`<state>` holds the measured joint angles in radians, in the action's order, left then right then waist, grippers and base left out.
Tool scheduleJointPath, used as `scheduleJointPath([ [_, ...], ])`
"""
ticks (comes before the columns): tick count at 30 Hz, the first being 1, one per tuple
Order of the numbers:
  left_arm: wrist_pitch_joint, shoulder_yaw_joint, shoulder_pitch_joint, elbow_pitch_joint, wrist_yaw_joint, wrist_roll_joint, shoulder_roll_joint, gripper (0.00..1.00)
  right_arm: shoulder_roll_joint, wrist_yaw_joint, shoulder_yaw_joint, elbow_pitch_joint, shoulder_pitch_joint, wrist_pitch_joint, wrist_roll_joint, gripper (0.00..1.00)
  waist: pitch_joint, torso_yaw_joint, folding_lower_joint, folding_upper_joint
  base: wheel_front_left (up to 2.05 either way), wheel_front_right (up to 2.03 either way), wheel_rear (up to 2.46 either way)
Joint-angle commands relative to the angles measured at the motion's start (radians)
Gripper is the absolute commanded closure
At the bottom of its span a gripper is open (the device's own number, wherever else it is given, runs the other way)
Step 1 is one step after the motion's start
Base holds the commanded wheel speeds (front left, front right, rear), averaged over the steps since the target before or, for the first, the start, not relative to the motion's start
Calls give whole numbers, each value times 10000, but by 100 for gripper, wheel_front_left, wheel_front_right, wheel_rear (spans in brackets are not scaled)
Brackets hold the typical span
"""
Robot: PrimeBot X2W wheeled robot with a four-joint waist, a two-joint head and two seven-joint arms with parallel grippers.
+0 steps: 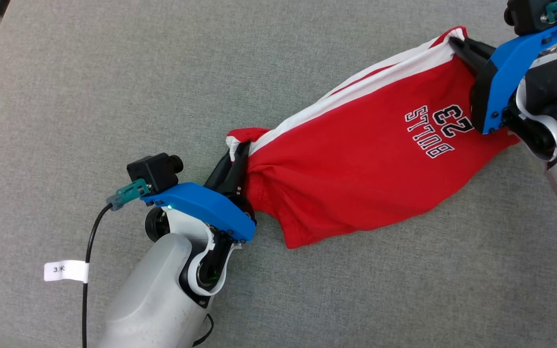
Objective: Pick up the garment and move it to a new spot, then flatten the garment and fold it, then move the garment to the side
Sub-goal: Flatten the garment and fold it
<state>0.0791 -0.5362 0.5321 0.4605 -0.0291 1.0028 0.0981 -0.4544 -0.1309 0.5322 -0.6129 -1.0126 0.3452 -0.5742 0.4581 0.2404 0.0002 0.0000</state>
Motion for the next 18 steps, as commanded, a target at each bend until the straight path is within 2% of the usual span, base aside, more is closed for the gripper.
scheduleJointPath([
  [1,59,-49,87,131,-50,-50,9,0,40,3,11,-91,-180,-139,-49,26,19,33,-2,0,0,0,0],
  [2,130,-69,115,201,-104,-72,-8,0,80,1,50,-172,-230,-345,-88,0,14,46,-2,0,0,0,0],
  [8,183,-191,-43,429,-600,170,-61,0,131,1,566,-733,-99,-875,-455,0,-314,44,-2,0,0,0,0],
  [14,489,-397,-507,310,-815,29,345,0,-88,1,552,-959,612,-1261,-1470,0,-980,68,-2,0,0,0,0],
  [18,1122,-379,-919,217,-883,-185,625,0,-434,1,413,-925,1263,-1514,-2030,0,-1353,115,-2,0,0,0,0],
])
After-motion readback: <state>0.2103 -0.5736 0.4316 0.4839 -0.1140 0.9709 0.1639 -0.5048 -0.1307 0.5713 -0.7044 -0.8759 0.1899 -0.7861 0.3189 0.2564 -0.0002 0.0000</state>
